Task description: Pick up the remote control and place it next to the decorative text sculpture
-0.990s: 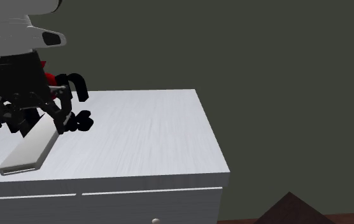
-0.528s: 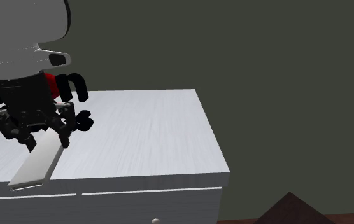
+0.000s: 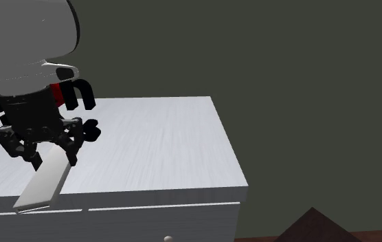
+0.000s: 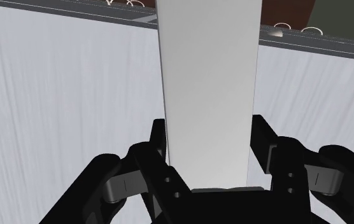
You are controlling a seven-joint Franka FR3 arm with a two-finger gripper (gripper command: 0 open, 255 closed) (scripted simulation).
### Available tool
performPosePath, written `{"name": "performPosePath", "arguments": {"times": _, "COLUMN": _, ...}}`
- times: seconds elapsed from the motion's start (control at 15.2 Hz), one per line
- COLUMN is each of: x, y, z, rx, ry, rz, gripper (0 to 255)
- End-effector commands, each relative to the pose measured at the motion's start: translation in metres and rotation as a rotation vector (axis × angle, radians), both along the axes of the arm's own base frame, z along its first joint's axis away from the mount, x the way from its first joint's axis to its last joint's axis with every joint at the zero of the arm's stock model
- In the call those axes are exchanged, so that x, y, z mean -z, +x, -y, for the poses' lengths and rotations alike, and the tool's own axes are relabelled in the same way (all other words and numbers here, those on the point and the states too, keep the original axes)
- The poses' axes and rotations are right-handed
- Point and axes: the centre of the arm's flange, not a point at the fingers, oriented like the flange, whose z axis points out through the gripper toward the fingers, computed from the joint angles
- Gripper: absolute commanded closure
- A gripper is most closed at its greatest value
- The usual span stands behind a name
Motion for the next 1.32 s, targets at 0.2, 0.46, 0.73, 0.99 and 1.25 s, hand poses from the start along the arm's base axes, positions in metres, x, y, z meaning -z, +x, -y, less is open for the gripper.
{"name": "performPosePath", "arguments": {"times": 0.2, "x": 0.000, "y": 0.000, "z": 0.000, "rx": 0.000, "ry": 0.000, "rz": 0.000, "gripper": 0}}
{"name": "performPosePath", "arguments": {"times": 0.46, "x": 0.000, "y": 0.000, "z": 0.000, "rx": 0.000, "ry": 0.000, "rz": 0.000, "gripper": 0}}
{"name": "performPosePath", "arguments": {"times": 0.73, "x": -0.050, "y": 0.000, "z": -0.001, "rx": 0.000, "ry": 0.000, "rz": 0.000, "gripper": 0}}
{"name": "performPosePath", "arguments": {"times": 0.99, "x": -0.050, "y": 0.000, "z": -0.001, "rx": 0.000, "ry": 0.000, "rz": 0.000, "gripper": 0}}
{"name": "performPosePath", "arguments": {"times": 1.25, "x": -0.050, "y": 0.000, "z": -0.001, "rx": 0.000, "ry": 0.000, "rz": 0.000, "gripper": 0}}
